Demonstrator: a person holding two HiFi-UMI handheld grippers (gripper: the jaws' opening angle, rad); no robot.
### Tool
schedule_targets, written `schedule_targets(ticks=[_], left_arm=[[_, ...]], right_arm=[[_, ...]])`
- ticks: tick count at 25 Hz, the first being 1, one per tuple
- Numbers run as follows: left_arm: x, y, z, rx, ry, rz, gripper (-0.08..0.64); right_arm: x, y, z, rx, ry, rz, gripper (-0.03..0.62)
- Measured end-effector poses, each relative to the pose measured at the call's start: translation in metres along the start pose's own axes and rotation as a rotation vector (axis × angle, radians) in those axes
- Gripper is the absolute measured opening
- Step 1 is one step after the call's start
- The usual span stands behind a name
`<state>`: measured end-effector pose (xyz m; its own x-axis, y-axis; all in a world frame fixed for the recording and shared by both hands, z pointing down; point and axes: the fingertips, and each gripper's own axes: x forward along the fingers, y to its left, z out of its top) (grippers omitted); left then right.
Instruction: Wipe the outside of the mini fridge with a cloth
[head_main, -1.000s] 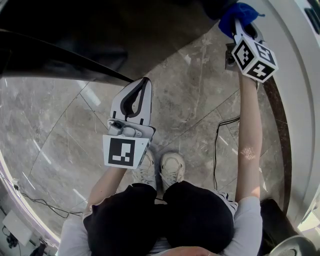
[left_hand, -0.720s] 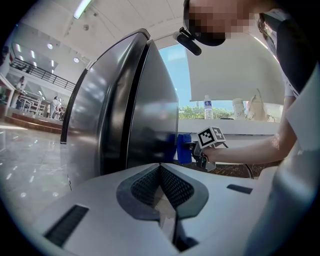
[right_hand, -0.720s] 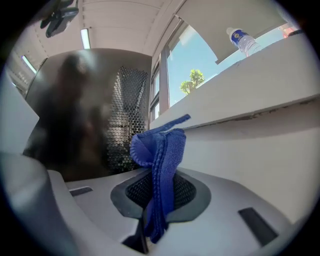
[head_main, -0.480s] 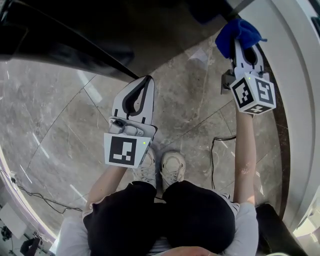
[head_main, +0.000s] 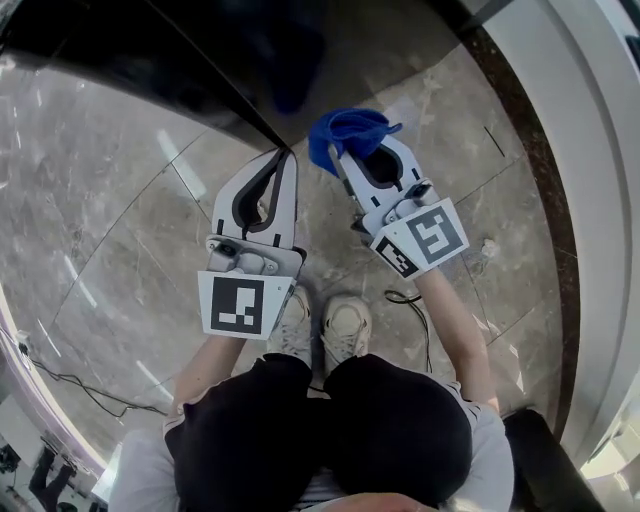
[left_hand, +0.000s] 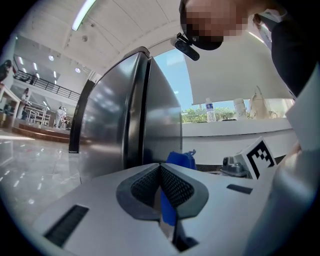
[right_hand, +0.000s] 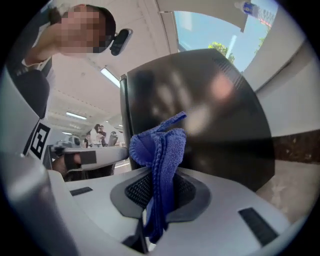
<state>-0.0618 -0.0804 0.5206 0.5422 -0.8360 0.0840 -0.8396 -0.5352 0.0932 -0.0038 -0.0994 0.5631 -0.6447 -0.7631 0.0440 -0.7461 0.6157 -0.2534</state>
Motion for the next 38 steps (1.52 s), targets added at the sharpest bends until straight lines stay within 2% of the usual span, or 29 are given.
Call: schedule_targets(ticks=[3,7,9,13,19,23,30,38], left_arm=[[-0.006,0.015,0.002,0.032,-0.004,0.031,0.005],[-0.011,0.027,0.009,0.034,-0.022,0.071,0.005],[-0.014,0.029,0.009,0.048,-0.021,0.069,0.005],[-0.013,0.027,0.006,0.061,-0.017,0.06,0.005],[-0.009,0.021,0.004,0.052,-0.011,0.034,0.005],[-0.005,0.019,0.006,0.021,-0.02,0.04,0.005],[0.0,0.014,0.003,-0.002,-0.015,0.03,0.005],[0.004,0.004,-0.004,-0.002,-0.001,0.006,0.005]], right_arm=[[0.016,0.028,-0.018,0.013,0.026,0.1,0.075],[0.035,0.057,-0.026,-0.063,0.061,0.192,0.075],[0.042,0.065,-0.028,-0.086,0.071,0.213,0.075],[0.048,0.062,-0.031,-0.124,0.087,0.199,0.075],[0.045,0.043,-0.024,-0.177,0.094,0.143,0.075],[0.041,0.03,-0.016,-0.176,0.077,0.118,0.075],[0.024,-0.036,0.0,-0.147,0.053,-0.079,0.075],[0.004,-0.111,0.019,-0.19,0.028,-0.26,0.075]])
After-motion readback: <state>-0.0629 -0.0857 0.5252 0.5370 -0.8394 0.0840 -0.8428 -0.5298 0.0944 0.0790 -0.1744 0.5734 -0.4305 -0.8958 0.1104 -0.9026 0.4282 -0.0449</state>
